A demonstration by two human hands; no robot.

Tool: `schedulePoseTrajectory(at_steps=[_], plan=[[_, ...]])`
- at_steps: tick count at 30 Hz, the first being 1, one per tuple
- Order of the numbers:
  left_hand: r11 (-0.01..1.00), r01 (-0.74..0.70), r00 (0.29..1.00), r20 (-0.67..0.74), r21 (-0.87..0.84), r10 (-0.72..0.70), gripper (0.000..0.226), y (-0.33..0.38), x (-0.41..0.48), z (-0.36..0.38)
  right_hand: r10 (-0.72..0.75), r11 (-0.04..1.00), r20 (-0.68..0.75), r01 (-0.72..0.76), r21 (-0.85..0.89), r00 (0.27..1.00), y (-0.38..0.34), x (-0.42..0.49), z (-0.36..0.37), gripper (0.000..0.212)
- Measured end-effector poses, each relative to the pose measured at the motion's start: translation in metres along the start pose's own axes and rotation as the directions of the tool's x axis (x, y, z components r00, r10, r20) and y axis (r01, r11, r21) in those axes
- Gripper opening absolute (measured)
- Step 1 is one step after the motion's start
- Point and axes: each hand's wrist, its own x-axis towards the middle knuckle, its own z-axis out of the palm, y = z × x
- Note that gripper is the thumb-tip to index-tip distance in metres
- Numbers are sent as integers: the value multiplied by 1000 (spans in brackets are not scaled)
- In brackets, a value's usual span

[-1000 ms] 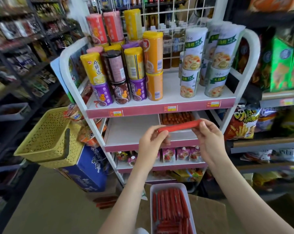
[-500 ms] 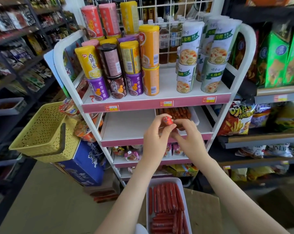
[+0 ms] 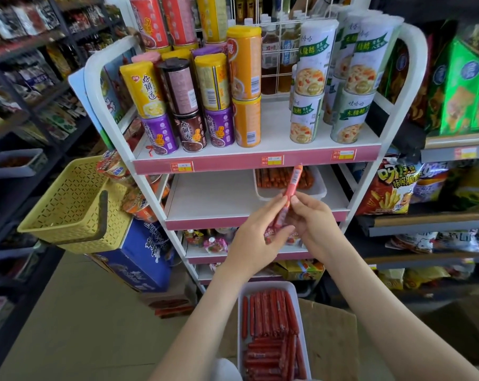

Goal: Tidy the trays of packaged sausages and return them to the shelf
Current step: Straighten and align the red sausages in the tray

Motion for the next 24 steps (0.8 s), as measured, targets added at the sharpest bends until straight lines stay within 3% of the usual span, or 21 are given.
schedulePoseTrajectory(at_steps=[2, 6, 9, 13, 16, 18, 20, 22, 24], plan=[[998, -20, 1000, -17, 54, 21, 56, -6, -4, 3, 68, 993, -31, -65, 102, 997, 1, 3, 0, 23], [982, -67, 969, -221, 176, 106, 37, -13, -8, 4, 220, 942, -76, -191, 277, 973, 8, 8, 6, 20], [974, -47, 948, -298, 223, 114, 31, -14, -7, 4, 330, 901, -76, -290, 322, 941, 13, 12, 8, 20], [943, -2, 960, -265, 333, 96, 33, -23, -10, 6, 411, 891, -89, -378, 252, 907, 24, 18, 3, 18], [940, 3, 988, -146, 341, 50, 37, -34, -20, 9, 436, 894, -112, -416, 166, 893, 41, 22, -5, 16], [944, 98, 993, 35, 315, -115, 49, -42, -33, 13, 450, 893, -157, -439, 98, 879, 58, 22, -16, 12], [902, 250, 916, 217, 353, -338, 62, -63, -53, 22, 423, 881, -258, -460, -105, 869, 85, 21, -39, 8], [818, 333, 828, 270, 469, -492, 52, -99, -89, 41, 368, 766, -368, -503, -401, 854, 122, 16, -68, 18], [709, 484, 702, 257, 514, -665, 29, -132, -129, 60, 384, 618, -441, -581, -529, 811, 164, 7, -98, 42]])
